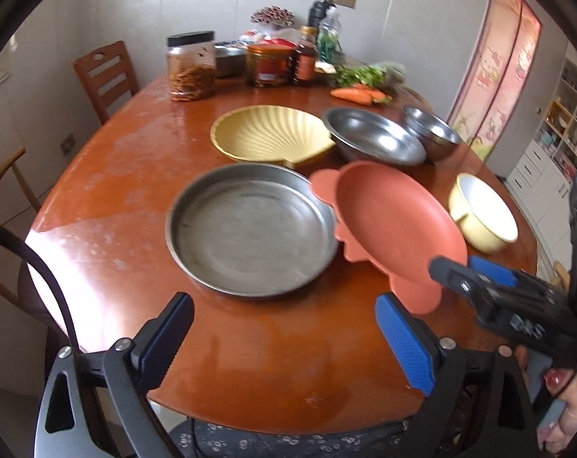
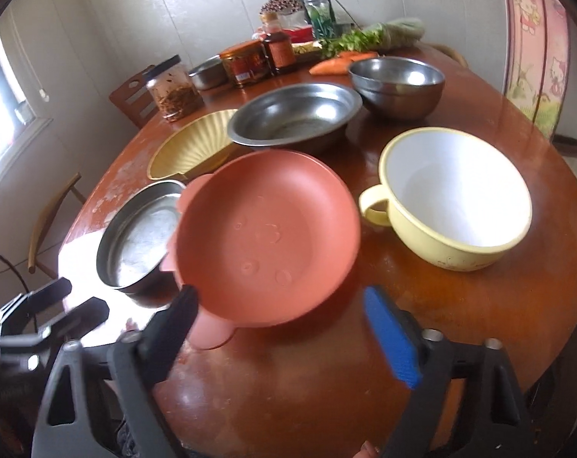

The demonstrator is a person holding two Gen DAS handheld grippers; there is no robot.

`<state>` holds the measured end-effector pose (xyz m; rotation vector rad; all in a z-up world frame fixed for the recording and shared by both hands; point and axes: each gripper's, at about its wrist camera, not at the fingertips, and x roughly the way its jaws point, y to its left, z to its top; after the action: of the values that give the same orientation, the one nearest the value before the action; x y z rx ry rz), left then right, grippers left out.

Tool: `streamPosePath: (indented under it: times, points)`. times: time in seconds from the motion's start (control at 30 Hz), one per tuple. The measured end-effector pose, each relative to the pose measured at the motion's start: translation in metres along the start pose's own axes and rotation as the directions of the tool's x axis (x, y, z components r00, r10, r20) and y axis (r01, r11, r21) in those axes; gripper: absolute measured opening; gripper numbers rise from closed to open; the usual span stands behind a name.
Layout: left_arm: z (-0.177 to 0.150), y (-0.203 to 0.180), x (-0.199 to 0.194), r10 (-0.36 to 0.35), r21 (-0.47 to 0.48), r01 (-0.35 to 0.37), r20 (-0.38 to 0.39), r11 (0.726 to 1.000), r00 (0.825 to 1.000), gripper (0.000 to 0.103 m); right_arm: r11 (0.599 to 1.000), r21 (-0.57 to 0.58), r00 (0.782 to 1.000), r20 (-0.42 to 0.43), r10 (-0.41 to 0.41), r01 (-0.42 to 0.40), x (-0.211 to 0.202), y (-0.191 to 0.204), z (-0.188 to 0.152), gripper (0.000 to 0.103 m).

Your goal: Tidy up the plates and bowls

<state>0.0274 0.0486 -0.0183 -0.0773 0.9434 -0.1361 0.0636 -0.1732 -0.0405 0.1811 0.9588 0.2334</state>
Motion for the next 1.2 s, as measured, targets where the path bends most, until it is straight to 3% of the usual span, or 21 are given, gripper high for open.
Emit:
streamPosePath:
  times: [0.03, 0.13, 0.23, 0.4, 0.73, 1.07, 1.2]
  points:
    - [0.000, -0.003, 0.002, -0.011, 0.000, 0.011, -0.006, 1.000, 1.000, 0.093, 1.000, -0.001, 1.000, -0.005, 0.003, -0.003, 0.003, -0.003, 0.001, 0.066]
    - [-0.001, -0.008, 0.007, -0.044, -0.005, 0.044, -0.023, 0.999, 0.999, 0.089, 1.000, 0.003, 0.999, -0.031, 0.008, -0.008, 0.014, -0.012, 0.002, 0.050]
    - [-0.001, -0.010, 0.011, -0.074, -0.014, 0.073, -0.040, 0.997, 0.996, 0.083, 1.000, -0.012, 1.000, -0.013, 0.010, -0.010, 0.013, -0.014, 0.002, 0.040]
    - [-0.004, -0.015, 0.019, -0.132, -0.035, 0.129, -0.070, 0.991, 0.989, 0.072, 0.999, -0.033, 1.000, -0.014, 0.028, -0.029, 0.010, -0.014, -0.001, 0.035]
    - [-0.009, -0.033, 0.026, -0.189, -0.026, 0.187, -0.113, 0.982, 0.976, 0.064, 0.990, -0.030, 0.987, -0.087, 0.134, -0.137, -0.004, -0.005, -0.019, 0.033]
    - [-0.010, -0.034, 0.033, -0.184, -0.032, 0.182, -0.142, 0.983, 0.973, 0.049, 0.979, -0.053, 0.973, -0.131, 0.189, -0.198, -0.004, 0.001, -0.027, 0.036]
    - [-0.009, -0.038, 0.035, -0.187, -0.018, 0.186, -0.145, 0.982, 0.972, 0.041, 0.978, -0.056, 0.972, -0.134, 0.193, -0.201, -0.005, -0.001, -0.027, 0.049]
